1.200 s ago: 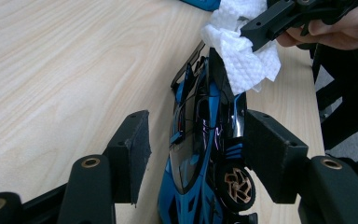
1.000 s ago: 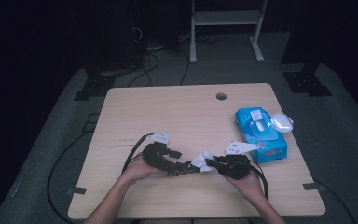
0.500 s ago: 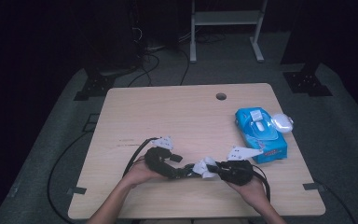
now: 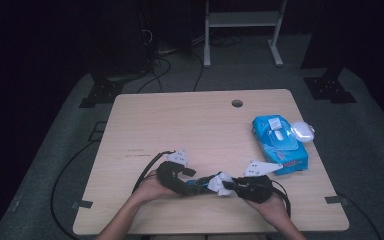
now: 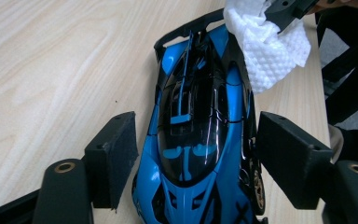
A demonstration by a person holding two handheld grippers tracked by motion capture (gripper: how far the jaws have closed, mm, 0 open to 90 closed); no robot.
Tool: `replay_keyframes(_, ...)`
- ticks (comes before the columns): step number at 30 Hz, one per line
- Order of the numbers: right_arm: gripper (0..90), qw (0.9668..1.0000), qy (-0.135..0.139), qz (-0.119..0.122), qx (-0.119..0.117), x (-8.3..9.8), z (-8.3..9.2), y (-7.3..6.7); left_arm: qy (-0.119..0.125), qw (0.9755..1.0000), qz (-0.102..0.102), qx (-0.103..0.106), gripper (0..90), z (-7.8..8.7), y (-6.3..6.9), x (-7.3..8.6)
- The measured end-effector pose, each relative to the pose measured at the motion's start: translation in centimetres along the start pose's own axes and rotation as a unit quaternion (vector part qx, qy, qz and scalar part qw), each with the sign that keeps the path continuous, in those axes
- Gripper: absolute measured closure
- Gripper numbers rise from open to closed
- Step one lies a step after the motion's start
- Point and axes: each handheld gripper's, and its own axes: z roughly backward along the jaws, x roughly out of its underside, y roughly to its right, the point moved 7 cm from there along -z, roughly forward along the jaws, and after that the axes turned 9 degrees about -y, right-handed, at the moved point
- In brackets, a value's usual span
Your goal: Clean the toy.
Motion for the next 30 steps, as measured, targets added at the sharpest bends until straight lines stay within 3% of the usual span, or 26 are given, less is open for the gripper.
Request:
replay_keyframes(5, 80.2, 0.9999, -0.01, 0.003, -0.004, 0.8, -0.1, -0.3, -0.015, 0.9997, -0.012, -0.013, 26.5, -1.0, 0.7, 0.4)
replay_keyframes(9, 80.1, 0.9992, -0.04, 0.003, -0.005, 2.2, -0.8, -0.4, -0.041, 0.9981, -0.033, -0.034, 23.2, -2.2, 1.4, 0.8)
replay_keyframes(11, 80.1, 0.9982, -0.06, 0.006, 0.001, 3.1, -1.3, -0.4, -0.036, 0.9981, -0.035, -0.037, 23.9, -2.4, 1.6, 0.7)
replay_keyframes(18, 80.1, 0.9993, -0.036, -0.013, -0.005, 3.3, 0.2, 0.2, -0.039, 0.996, -0.051, -0.063, 19.7, -2.9, 1.8, 0.2)
replay_keyframes(27, 80.0, 0.9979, 0.035, -0.055, -0.004, 2.8, 3.3, 1.9, -0.077, 0.9899, -0.07, -0.096, 16.5, -4.9, 1.6, 0.2)
replay_keyframes(30, 79.9, 0.9976, 0.038, -0.057, -0.002, 2.9, 3.5, 2.3, -0.072, 0.9914, -0.068, -0.086, 21.6, -5.0, 1.6, 0.0)
